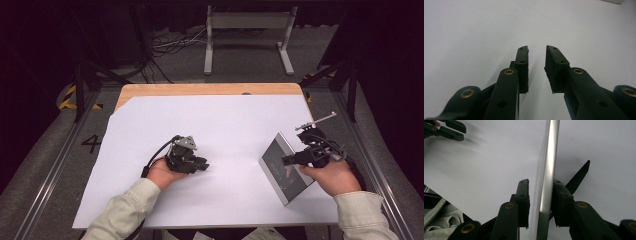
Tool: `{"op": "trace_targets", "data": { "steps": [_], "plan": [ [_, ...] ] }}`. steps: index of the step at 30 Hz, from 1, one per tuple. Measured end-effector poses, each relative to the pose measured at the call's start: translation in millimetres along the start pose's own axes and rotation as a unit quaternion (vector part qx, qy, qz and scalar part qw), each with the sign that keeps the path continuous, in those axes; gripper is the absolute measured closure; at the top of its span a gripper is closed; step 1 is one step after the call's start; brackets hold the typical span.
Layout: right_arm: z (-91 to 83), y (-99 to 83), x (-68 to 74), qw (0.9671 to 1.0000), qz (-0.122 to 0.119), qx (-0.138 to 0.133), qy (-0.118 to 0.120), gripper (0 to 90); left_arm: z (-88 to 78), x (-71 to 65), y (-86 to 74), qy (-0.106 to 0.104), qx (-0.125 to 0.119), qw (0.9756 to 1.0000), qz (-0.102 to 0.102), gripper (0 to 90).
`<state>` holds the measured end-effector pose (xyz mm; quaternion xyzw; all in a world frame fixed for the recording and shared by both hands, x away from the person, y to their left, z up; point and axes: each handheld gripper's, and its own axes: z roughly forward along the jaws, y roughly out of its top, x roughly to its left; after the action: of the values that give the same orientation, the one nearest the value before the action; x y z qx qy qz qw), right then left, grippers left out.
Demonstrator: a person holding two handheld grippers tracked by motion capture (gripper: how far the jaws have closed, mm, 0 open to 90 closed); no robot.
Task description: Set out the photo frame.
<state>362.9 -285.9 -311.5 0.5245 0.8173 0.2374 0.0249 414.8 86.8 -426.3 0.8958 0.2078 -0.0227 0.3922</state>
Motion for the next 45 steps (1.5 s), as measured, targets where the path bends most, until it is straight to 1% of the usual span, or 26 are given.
{"op": "trace_targets", "data": {
  "steps": [4, 7, 14, 15, 16, 18, 20, 21, 23, 28, 31, 32, 35, 36, 37, 38, 40, 45],
  "plan": [
    [2.5, 0.9, 2.2, 1.0, -0.003, 0.003, -0.005, 75.1, -0.1, 0.2, 0.0, 0.0, 0.0, 1.0, 0.0, 72.8],
    [2.5, 1.1, 2.8, 0.9999, -0.004, 0.003, -0.016, 80.0, -0.2, -0.1, 0.0, 0.0, 0.0, 1.0, -0.001, 72.8],
    [1.6, 2.0, 3.8, 0.9997, -0.003, 0.008, -0.024, 82.7, -0.3, 0.2, -0.1, 0.001, -0.001, 1.0, 0.0, 72.8],
    [1.2, 2.3, 3.2, 0.9997, -0.003, 0.008, -0.022, 83.3, -0.4, 0.1, -0.1, 0.0, -0.001, 1.0, -0.002, 72.7],
    [1.0, 2.4, 3.0, 0.9998, -0.005, 0.008, -0.019, 83.3, -0.5, 0.2, -0.3, 0.0, -0.001, 1.0, -0.002, 72.7],
    [0.9, 2.9, 3.0, 0.9997, -0.006, 0.009, -0.022, 83.3, -0.6, 0.5, -0.7, 0.001, -0.002, 1.0, -0.003, 72.6],
    [0.2, 3.9, 3.6, 0.9995, -0.014, 0.009, -0.028, 83.4, -1.4, 0.7, -1.6, 0.002, -0.003, 1.0, -0.005, 72.4],
    [0.2, 3.9, 3.6, 0.9995, -0.014, 0.009, -0.028, 83.4, -1.4, 0.7, -1.6, 0.002, -0.003, 1.0, -0.005, 72.1],
    [-1.7, 6.3, 4.8, 0.9989, -0.024, 0.01, -0.04, 83.4, -3.1, 1.1, -3.2, 0.004, -0.003, 1.0, -0.007, 71.9],
    [-5.2, 13.2, 6.7, 0.9984, -0.042, 0.007, -0.038, 83.4, -8.2, 1.8, -8.5, 0.012, -0.007, 0.9998, -0.016, 69.7],
    [-7.4, 19.2, 9.8, 0.9974, -0.059, 0.007, -0.04, 83.4, -11.4, 2.0, -11.8, 0.017, -0.008, 0.9996, -0.021, 68.2],
    [-7.7, 20.9, 10.7, 0.9973, -0.06, 0.006, -0.041, 83.4, -13.5, 2.4, -14.0, 0.021, -0.009, 0.9994, -0.025, 67.5],
    [-8.6, 28.9, 15.3, 0.9961, -0.076, 0.008, -0.043, 83.4, -18.1, 3.0, -18.8, 0.03, -0.01, 0.999, -0.031, 65.9],
    [-8.5, 31.5, 17.2, 0.9957, -0.081, 0.009, -0.044, 83.4, -20.6, 3.5, -21.9, 0.034, -0.013, 0.9987, -0.036, 65.2],
    [-8.5, 31.5, 17.2, 0.9957, -0.081, 0.009, -0.044, 83.4, -20.6, 3.5, -21.9, 0.034, -0.013, 0.9987, -0.036, 64.2],
    [-8.2, 35.5, 19.8, 0.9949, -0.09, 0.011, -0.043, 83.4, -22.9, 4.2, -23.8, 0.036, -0.012, 0.9985, -0.039, 64.2],
    [-7.3, 41.1, 23.1, 0.9939, -0.101, 0.012, -0.044, 83.4, -27.0, 4.6, -28.4, 0.04, -0.016, 0.9979, -0.047, 63.7],
    [-3.7, 56.1, 31.0, 0.9899, -0.137, 0.011, -0.034, 83.4, -35.9, 4.4, -38.2, 0.051, -0.021, 0.9966, -0.06, 63.0]
  ]
}}
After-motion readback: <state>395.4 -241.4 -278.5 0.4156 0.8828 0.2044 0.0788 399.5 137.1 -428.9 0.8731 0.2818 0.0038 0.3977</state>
